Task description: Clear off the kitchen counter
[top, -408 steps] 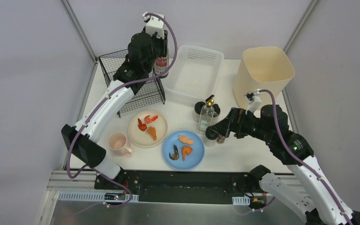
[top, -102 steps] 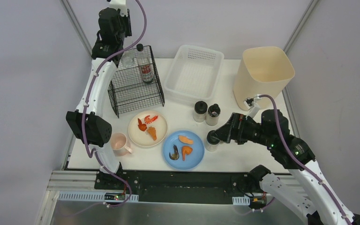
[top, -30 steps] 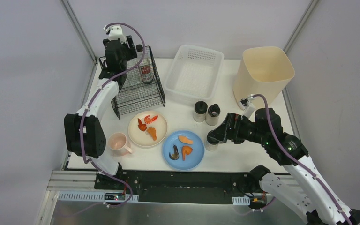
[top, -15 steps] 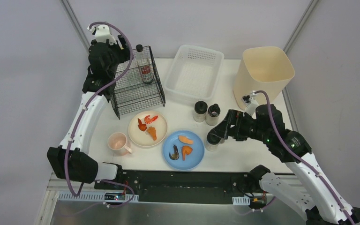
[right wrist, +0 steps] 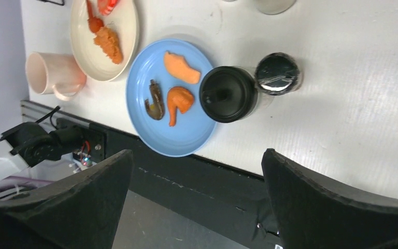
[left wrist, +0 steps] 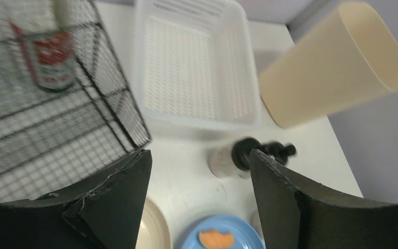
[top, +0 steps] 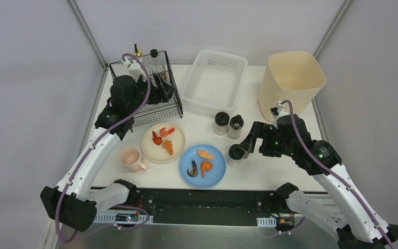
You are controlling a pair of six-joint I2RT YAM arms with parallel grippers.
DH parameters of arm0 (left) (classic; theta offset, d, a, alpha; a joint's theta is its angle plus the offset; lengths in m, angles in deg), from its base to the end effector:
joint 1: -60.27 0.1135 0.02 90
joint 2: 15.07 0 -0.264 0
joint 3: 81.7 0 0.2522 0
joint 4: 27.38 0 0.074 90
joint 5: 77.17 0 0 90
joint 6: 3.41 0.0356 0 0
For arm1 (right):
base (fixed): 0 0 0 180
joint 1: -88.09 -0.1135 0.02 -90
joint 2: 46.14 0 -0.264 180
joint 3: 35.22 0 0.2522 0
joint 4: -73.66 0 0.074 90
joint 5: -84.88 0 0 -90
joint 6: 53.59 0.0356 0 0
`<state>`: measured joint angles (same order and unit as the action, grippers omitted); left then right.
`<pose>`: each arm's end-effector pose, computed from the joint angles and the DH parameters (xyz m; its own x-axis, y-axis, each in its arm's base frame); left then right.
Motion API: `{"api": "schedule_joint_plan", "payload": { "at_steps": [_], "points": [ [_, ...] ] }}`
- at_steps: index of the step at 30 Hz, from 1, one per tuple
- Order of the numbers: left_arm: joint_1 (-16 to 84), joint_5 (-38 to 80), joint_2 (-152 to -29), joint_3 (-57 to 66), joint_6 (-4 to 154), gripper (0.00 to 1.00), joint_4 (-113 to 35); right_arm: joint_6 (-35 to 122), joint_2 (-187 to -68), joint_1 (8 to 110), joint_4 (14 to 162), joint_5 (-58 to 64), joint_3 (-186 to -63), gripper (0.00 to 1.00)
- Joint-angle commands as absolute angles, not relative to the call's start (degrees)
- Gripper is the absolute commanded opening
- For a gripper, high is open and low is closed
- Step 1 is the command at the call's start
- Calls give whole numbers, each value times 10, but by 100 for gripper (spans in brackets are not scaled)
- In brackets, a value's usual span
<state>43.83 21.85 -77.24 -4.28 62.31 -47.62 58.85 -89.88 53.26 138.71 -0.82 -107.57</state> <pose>0.2371 -0.0758 0.4038 -0.2526 -0.3489 -0.9025 0.3570 0.8333 -0.4221 0.1124 0.0814 0.3518 -0.6870 -0.0143 -0.7266 -0.3861 0.8542 0.3482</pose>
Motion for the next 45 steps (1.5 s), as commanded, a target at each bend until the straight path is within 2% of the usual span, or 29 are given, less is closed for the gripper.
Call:
{"api": "schedule_joint_plan", "payload": {
  "at_steps": [1, 13, 22, 30, 35, 42, 45],
  "points": [
    [365, 271, -760, -67, 594, 71, -488, 574, -913, 529, 1412, -73, -1104, 99],
    [305, 270, -746, -168, 543, 72, -497, 549, -1022, 531, 1379, -167, -1148, 99],
    [304, 285, -747, -218, 523, 71, -500, 544, -1100, 537, 1274, -177, -1134, 99],
    [305, 298, -732, -231, 514, 71, -519, 472, -1141, 541, 1183, -184, -1104, 91],
    [305, 296, -699, -221, 512, 72, -543, 436, -1161, 552, 1150, -186, -1085, 90],
    [305, 292, -666, -212, 507, 72, -563, 405, -1205, 571, 1097, -151, -1072, 79],
    [305, 292, -656, -211, 507, 72, -572, 397, -1227, 574, 1084, -139, -1078, 78]
  ]
}}
